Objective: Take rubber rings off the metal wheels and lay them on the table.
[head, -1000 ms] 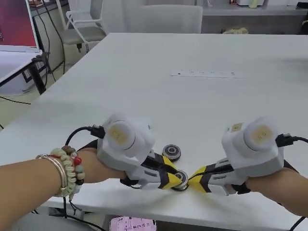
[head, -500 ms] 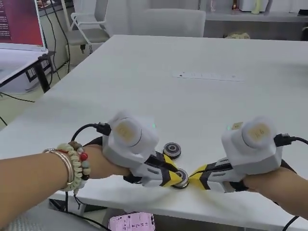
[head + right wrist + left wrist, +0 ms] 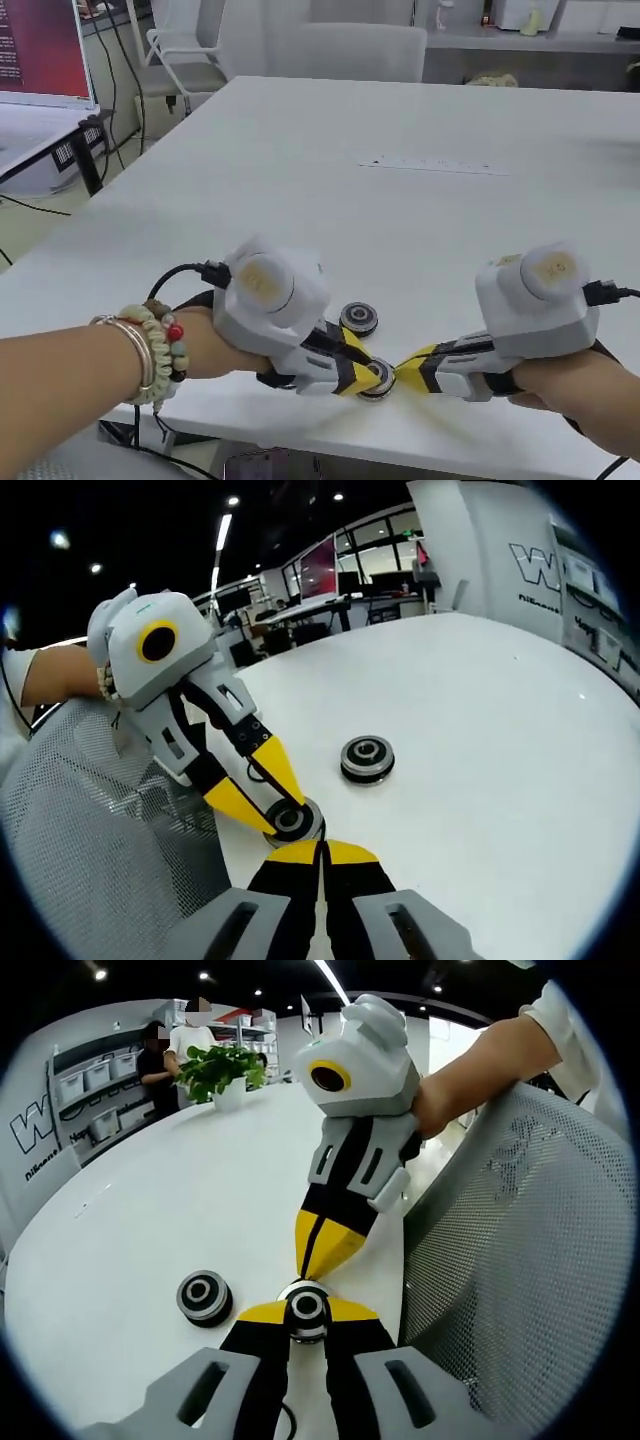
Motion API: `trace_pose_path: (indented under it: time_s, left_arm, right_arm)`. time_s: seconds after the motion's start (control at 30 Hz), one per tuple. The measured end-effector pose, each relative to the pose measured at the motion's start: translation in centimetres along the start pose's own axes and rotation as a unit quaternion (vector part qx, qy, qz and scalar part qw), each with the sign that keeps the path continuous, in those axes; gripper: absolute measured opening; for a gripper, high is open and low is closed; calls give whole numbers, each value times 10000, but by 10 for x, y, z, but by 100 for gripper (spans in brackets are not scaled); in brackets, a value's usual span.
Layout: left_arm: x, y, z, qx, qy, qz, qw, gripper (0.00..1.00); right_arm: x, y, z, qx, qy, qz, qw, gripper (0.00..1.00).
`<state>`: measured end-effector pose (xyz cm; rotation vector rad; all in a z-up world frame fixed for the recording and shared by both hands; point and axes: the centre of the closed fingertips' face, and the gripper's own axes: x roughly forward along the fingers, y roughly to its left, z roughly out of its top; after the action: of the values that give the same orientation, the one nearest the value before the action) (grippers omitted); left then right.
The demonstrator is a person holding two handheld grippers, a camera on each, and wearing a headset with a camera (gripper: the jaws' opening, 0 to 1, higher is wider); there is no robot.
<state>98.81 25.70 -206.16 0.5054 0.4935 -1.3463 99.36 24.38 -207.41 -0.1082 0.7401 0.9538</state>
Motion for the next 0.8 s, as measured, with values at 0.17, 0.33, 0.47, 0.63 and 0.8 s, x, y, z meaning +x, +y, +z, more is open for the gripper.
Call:
trace_pose_path:
  time_s: [0.17, 0.33, 0.47, 0.63, 0.8]
  left_arm:
    - [0, 0, 0, -4, -15, 2, 10000, 7]
    - [0, 0, 1, -3, -29, 10, 10000, 7]
    - [1, 1, 1, 4, -47, 12, 10000, 7]
    - [1, 1, 1, 32, -43, 11, 10000, 7]
    - [1, 1, 1, 76, -25, -7, 10000, 7]
  right_arm:
    - [-2, 3, 7, 108, -111, 74, 9999, 0]
    - [-2, 5, 7, 169, -105, 85, 9998, 0]
    - [-2, 5, 7, 110, -76, 56, 9999, 0]
    - [-2, 5, 7, 139, -63, 66, 9999, 0]
    - [-2, 6, 8, 203, -77, 90, 9997, 0]
